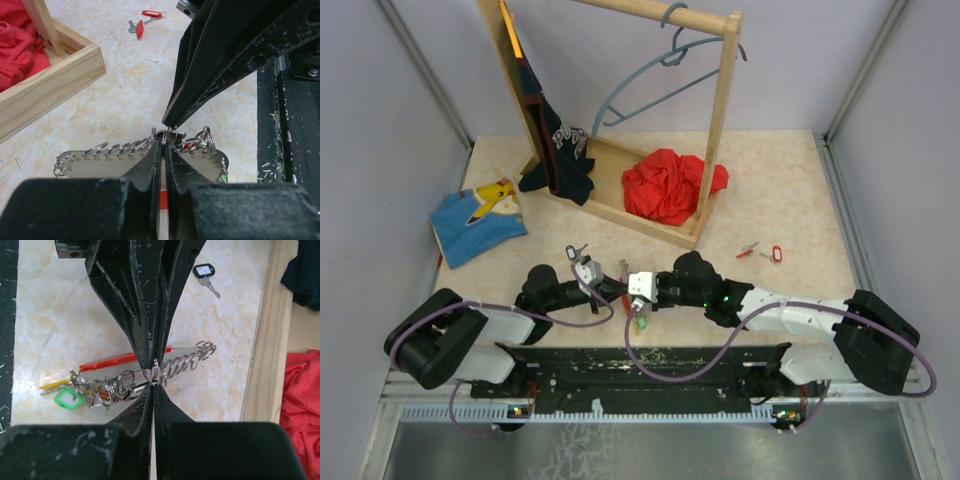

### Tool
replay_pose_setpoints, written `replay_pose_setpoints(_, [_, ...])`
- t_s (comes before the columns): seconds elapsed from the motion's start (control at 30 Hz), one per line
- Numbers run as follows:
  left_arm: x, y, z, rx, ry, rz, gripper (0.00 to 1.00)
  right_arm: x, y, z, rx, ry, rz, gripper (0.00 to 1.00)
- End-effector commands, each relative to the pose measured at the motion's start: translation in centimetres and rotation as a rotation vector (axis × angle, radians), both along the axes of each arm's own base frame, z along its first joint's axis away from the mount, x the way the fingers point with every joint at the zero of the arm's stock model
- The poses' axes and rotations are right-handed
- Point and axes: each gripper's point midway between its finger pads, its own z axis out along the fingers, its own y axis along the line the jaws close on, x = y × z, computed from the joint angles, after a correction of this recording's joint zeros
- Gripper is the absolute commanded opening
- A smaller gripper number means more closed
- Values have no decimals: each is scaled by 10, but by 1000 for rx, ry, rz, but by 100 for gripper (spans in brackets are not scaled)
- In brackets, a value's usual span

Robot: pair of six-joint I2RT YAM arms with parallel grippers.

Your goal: Put the keys on the keyring

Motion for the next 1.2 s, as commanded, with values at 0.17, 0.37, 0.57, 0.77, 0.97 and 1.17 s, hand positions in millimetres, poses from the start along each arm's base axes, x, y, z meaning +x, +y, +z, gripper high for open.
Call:
replay_pose_setpoints(0.17, [1, -1, 11, -22, -45, -9, 19, 1, 10, 57, 76, -106, 45, 0])
replay_pose_setpoints(0.37, [-3, -4, 9, -13, -36, -48, 24, -1, 14, 59, 58, -102, 77, 0])
replay_pose_setpoints(0.57, [-9, -10, 7, -8, -19, -111, 27, -2, 18, 60, 46, -96, 98, 0])
replay_pose_setpoints(0.77, [-12, -14, 4, -5, 9, -149, 27, -2, 19, 62, 46, -97, 106, 0])
replay_pose_setpoints(0.97, [-10, -15, 2, 1, 19, -145, 9, -4, 16, 60, 32, -88, 105, 0])
replay_pose_setpoints(1.17, [-6, -13, 1, 8, 26, -113, 0, -5, 3, 55, 15, -82, 67, 0])
